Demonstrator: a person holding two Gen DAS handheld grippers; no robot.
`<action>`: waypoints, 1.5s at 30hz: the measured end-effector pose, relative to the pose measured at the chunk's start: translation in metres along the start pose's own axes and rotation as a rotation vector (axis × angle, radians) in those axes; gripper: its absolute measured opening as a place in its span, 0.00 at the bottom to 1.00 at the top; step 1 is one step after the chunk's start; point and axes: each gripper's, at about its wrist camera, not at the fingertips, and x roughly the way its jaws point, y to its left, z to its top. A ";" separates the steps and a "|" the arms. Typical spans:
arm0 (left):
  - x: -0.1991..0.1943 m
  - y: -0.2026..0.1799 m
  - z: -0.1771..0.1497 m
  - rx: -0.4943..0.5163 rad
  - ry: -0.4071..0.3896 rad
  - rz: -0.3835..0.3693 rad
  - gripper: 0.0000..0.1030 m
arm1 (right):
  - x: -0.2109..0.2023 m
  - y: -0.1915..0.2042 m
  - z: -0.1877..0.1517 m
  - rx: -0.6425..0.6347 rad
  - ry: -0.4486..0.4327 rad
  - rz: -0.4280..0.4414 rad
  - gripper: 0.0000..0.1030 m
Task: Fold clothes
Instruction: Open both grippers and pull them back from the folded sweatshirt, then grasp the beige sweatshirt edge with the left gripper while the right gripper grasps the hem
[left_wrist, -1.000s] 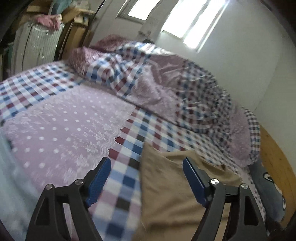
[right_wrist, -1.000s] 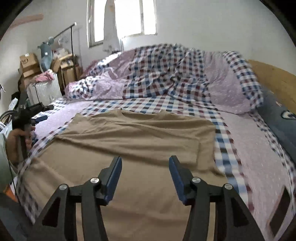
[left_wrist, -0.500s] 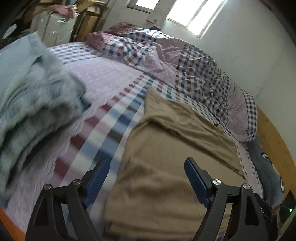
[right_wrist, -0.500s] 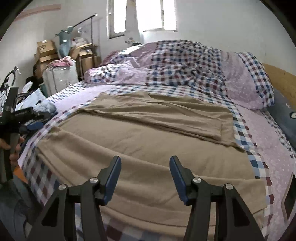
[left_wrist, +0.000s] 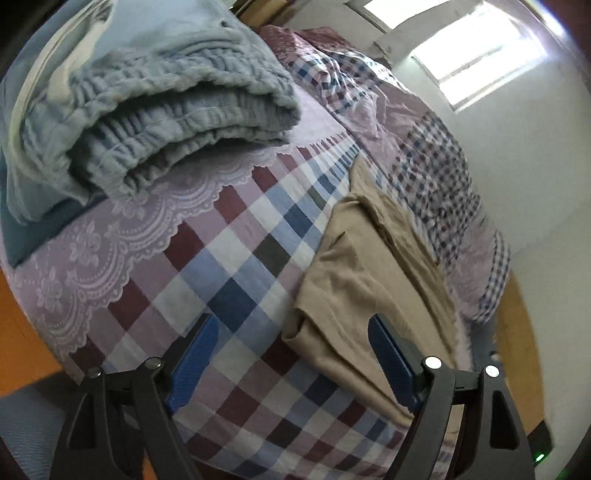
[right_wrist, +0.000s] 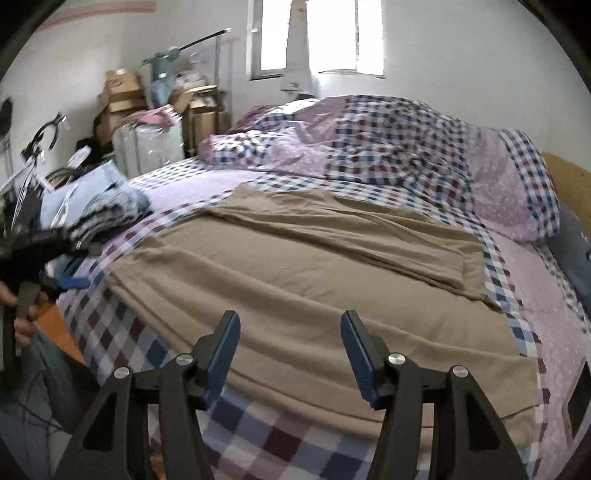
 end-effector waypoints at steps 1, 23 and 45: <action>-0.001 0.000 0.001 0.001 -0.002 -0.024 0.84 | 0.001 0.005 -0.001 -0.017 0.004 0.005 0.60; 0.043 0.002 0.018 -0.093 0.091 -0.331 0.84 | 0.037 0.035 -0.020 -0.103 0.088 0.029 0.61; 0.051 0.001 0.028 -0.103 0.108 -0.354 0.74 | 0.048 0.053 -0.023 -0.161 0.060 -0.058 0.61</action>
